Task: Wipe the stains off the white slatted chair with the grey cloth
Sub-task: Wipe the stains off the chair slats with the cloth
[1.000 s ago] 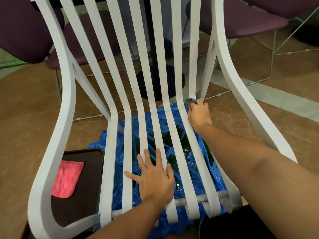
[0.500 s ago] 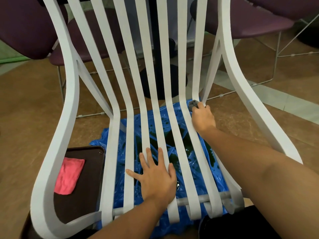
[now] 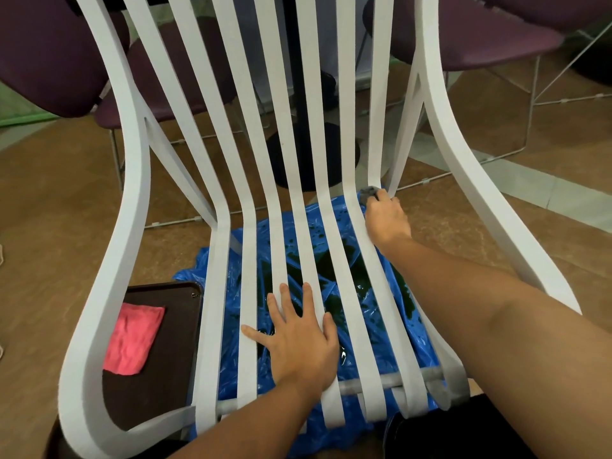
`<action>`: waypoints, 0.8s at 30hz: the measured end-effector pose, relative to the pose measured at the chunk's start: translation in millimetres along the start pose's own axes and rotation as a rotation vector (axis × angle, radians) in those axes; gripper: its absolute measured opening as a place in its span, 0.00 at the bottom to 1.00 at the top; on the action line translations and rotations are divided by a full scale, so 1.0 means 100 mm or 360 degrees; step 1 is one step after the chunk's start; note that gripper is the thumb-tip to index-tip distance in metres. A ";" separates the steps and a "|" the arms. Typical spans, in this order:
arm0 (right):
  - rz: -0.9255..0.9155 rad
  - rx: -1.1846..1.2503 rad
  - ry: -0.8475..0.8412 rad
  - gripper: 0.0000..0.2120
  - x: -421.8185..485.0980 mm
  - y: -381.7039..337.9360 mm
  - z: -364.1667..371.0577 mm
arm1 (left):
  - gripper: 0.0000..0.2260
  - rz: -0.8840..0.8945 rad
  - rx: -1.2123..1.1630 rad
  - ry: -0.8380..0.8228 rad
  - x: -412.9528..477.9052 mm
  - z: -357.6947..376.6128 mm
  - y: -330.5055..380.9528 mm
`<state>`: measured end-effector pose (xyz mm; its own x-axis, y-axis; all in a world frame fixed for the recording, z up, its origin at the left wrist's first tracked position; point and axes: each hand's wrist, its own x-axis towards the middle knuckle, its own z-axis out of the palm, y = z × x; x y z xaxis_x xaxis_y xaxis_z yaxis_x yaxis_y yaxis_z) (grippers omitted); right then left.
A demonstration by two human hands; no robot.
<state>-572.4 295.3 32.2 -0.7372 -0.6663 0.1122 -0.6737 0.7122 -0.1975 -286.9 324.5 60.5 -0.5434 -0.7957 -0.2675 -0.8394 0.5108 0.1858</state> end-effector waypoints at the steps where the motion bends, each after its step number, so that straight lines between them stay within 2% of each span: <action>1: 0.0003 -0.0003 -0.0004 0.15 -0.01 0.00 -0.01 | 0.28 0.0003 0.0000 0.0003 0.00 0.00 0.00; 15: 0.0163 0.0127 -0.0073 0.16 -0.40 0.10 -0.04 | 0.28 0.0022 -0.0011 0.0013 -0.02 -0.02 -0.01; 19: 0.0387 0.0298 -0.0128 0.13 -0.72 0.18 -0.15 | 0.28 0.0023 -0.0009 0.0016 -0.04 -0.04 -0.01; 24: 0.0609 0.0308 -0.0118 0.10 -1.32 0.19 -0.20 | 0.28 0.0017 0.0008 0.0004 -0.05 -0.05 -0.01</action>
<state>-489.0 401.3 33.0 -0.9215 -0.3813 -0.0734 -0.3251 0.8610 -0.3910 -283.5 326.8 66.9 -0.5526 -0.7909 -0.2629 -0.8334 0.5211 0.1840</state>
